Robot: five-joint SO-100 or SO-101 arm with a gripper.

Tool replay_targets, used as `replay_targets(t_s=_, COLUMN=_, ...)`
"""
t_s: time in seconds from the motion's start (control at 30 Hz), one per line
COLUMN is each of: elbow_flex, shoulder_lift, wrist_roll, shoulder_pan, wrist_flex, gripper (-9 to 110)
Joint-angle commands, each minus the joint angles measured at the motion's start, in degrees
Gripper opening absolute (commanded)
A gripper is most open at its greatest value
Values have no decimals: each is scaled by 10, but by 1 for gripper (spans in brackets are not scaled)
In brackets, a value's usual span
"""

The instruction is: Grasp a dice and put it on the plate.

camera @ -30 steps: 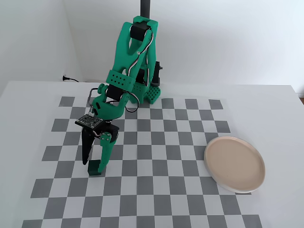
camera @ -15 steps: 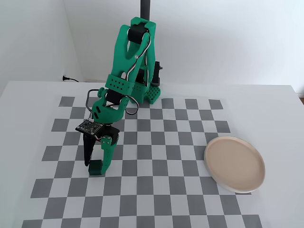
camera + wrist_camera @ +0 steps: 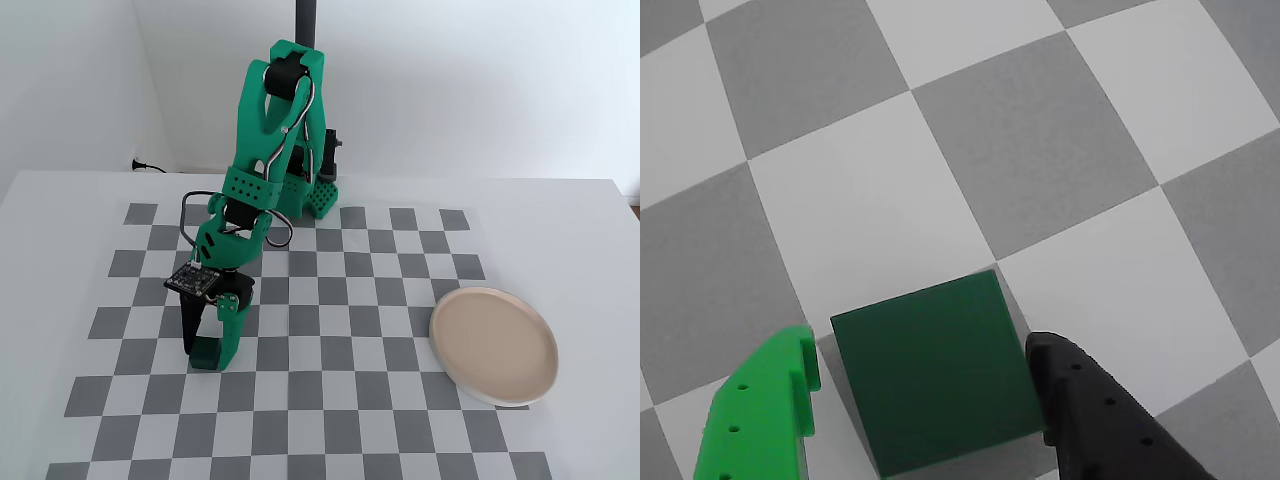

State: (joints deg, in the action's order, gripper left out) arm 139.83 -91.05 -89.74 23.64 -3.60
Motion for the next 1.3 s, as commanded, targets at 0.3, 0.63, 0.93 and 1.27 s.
replay_targets(t_s=0.3, elbow_flex=-31, shoulder_lift=24, wrist_roll=-11, shoulder_pan=-4, wrist_flex=-43, gripper=7)
replay_targets(t_s=0.63, elbow_flex=-32, shoulder_lift=21, wrist_roll=-7, shoulder_pan=-4, wrist_flex=-47, gripper=-4)
replay_targets(t_s=0.93, elbow_flex=-70, shoulder_lift=-65, wrist_roll=34, shoulder_pan=-47, wrist_flex=46, gripper=-4)
replay_targets(t_s=1.27, elbow_flex=-104, shoulder_lift=-166, wrist_roll=47, shoulder_pan=-134, wrist_flex=136, gripper=-4)
